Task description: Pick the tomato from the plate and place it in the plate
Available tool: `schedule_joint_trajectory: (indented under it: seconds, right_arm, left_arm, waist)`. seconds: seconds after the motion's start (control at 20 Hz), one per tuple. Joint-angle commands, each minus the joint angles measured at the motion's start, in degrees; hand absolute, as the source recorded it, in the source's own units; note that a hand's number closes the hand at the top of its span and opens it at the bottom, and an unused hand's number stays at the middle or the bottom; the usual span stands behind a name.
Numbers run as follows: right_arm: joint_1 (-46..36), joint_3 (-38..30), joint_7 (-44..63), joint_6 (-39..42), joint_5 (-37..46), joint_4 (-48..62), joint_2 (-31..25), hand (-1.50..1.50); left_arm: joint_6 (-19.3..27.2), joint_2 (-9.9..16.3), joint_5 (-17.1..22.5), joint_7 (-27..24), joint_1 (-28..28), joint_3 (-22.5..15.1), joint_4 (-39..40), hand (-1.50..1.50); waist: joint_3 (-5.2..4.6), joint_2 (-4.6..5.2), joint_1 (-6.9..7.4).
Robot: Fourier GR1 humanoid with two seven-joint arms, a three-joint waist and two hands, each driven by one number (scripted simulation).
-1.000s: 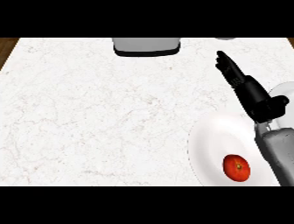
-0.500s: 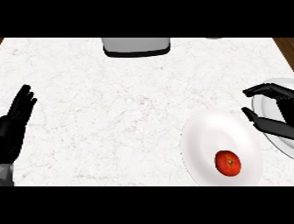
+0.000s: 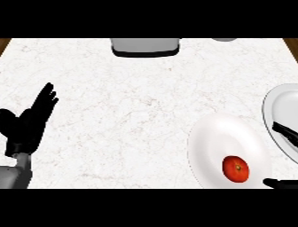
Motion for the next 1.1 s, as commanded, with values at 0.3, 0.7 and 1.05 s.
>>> schedule_joint_trajectory:
  seconds: [0.3,0.7,1.05]
  right_arm:
    - [4.1,1.1,7.0,-2.3,10.5,-9.3,-2.7,-1.5]
    - [6.6,4.1,19.4,2.3,16.2,-18.3,-5.8,-1.5]
    - [4.5,8.6,28.2,-1.1,28.9,-20.4,-3.9,-1.5]
  left_arm:
    - [-2.3,-2.6,-2.1,0.1,-3.8,1.5,5.1,0.0]
    - [-4.4,-1.9,-2.5,-0.9,-2.5,3.5,5.3,0.0]
    - [-4.2,-3.5,-2.6,1.3,-3.1,3.9,2.9,0.0]
  waist:
    - [-0.11,-0.11,1.04]
    - [-0.12,-0.08,1.21]
    - [-0.1,-0.11,1.4]
